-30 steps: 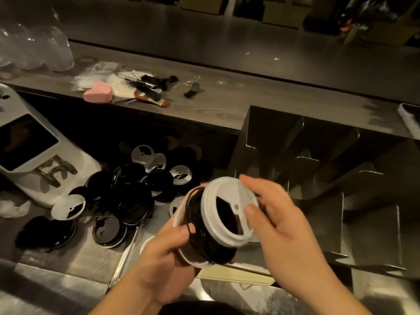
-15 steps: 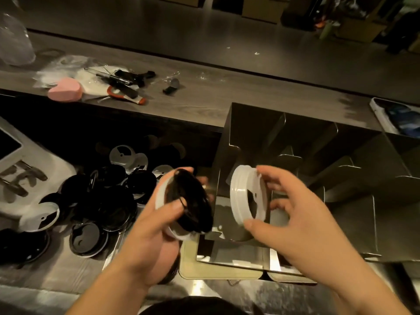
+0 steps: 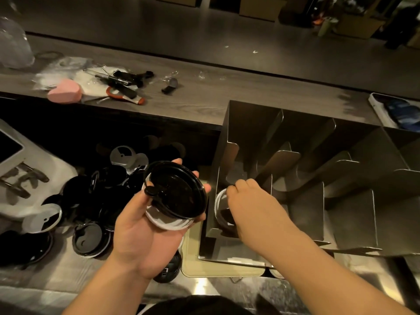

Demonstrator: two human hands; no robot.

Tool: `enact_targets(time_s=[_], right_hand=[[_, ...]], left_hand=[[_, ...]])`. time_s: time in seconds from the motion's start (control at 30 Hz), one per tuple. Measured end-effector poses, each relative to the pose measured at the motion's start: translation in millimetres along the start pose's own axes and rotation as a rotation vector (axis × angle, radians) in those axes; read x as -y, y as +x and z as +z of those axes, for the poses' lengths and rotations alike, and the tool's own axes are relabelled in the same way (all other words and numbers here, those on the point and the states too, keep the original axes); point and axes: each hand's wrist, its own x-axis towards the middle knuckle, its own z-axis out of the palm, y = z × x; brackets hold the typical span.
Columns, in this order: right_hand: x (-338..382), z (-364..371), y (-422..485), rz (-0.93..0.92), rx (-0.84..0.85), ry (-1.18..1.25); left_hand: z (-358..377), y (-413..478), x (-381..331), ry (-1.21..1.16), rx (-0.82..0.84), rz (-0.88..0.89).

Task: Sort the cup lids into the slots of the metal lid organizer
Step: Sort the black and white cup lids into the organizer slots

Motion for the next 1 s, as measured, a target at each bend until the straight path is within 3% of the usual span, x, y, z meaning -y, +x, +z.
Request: enact_targets(time_s=[0.1, 0.23, 0.33, 0.47, 0.6, 0.77, 0.83, 0.93, 1.0], right_hand=[[5, 1, 1, -0.055, 0.009, -0.059], [4, 10, 13, -0.002, 0.106, -0.048], [3, 9, 24, -0.055, 0.200, -0.174], [8, 5, 25, -0.224, 0.317, -0.422], [12, 10, 19, -0.157, 0.318, -0.379], [-1, -3, -1, -0.096, -0.043, -0.104], [-18, -14, -19, -0.096, -0.245, 0.161], [-29, -31, -53, -0.133, -0.501, 0.702], [-25, -30, -67, -0.224, -0.664, 0.819]], left_hand=[[0, -1, 2, -0.053, 0.017, -0.021], [-7, -1, 4, -0.178, 0.231, -0.097], [-12, 0, 10, -0.233, 0.330, -0.156], [-17, 2, 15, -0.283, 0.295, -0.216], [-18, 5, 21, -0.314, 0.367, -0.231], [6, 6, 15, -0.247, 0.253, -0.197], [19, 6, 13, -0.154, 0.074, -0.120], [44, 2, 13, -0.071, -0.048, -0.107], [59, 0, 21, -0.066, -0.096, -0.171]])
